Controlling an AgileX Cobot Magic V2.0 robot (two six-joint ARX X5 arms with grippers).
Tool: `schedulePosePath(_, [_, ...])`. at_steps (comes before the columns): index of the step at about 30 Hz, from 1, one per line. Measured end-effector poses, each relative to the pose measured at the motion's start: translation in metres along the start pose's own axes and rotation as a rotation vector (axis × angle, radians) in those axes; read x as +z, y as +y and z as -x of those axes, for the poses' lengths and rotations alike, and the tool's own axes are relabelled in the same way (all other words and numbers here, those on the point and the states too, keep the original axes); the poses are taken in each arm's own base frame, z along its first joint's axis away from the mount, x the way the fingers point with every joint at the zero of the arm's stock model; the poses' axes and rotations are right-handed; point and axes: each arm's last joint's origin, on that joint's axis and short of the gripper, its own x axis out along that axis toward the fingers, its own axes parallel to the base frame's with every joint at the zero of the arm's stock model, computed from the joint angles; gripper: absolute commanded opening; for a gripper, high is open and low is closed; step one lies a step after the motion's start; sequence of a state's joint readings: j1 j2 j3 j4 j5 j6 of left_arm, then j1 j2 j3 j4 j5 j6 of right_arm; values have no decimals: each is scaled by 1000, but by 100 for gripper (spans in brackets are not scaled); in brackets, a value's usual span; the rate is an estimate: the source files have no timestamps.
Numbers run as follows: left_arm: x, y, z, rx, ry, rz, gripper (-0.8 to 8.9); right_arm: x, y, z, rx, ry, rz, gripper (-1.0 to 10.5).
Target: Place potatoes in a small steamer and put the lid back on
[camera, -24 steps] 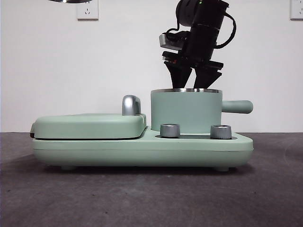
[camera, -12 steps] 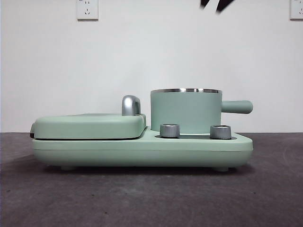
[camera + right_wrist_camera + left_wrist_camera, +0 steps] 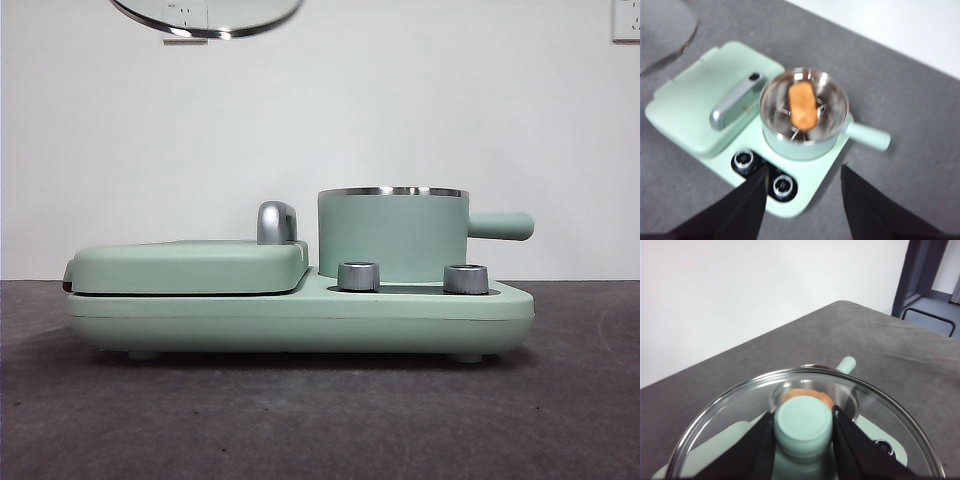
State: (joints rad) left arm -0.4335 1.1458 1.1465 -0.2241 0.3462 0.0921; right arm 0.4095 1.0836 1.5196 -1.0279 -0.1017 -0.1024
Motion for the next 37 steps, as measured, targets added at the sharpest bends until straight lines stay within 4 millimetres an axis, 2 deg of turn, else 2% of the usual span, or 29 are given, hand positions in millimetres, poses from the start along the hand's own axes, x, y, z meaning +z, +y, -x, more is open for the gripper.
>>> schedulePosePath(8, [-9, -2, -42, -51, -20, 1, 15, -84, 10, 9, 0, -23, -50, 221])
schedulePosePath(14, [-17, 0, -80, -81, 20, 8, 14, -127, 15, 20, -2, -55, -52, 222])
schedulePosePath(19, [-11, 0, -114, -106, 24, -3, 14, -139, 18, 36, -6, -119, -45, 222])
schedulePosePath(24, [-8, -1, -148, -131, -23, -37, 14, -140, 18, 37, -7, -123, -45, 223])
schedulePosePath(29, [-22, -1, -182, -158, -46, -55, 14, -140, 18, 37, -7, -123, -45, 223])
schedulePosePath(37, [-51, 4, -217, -161, -33, -59, 14, -140, 18, 37, -7, -123, -45, 223])
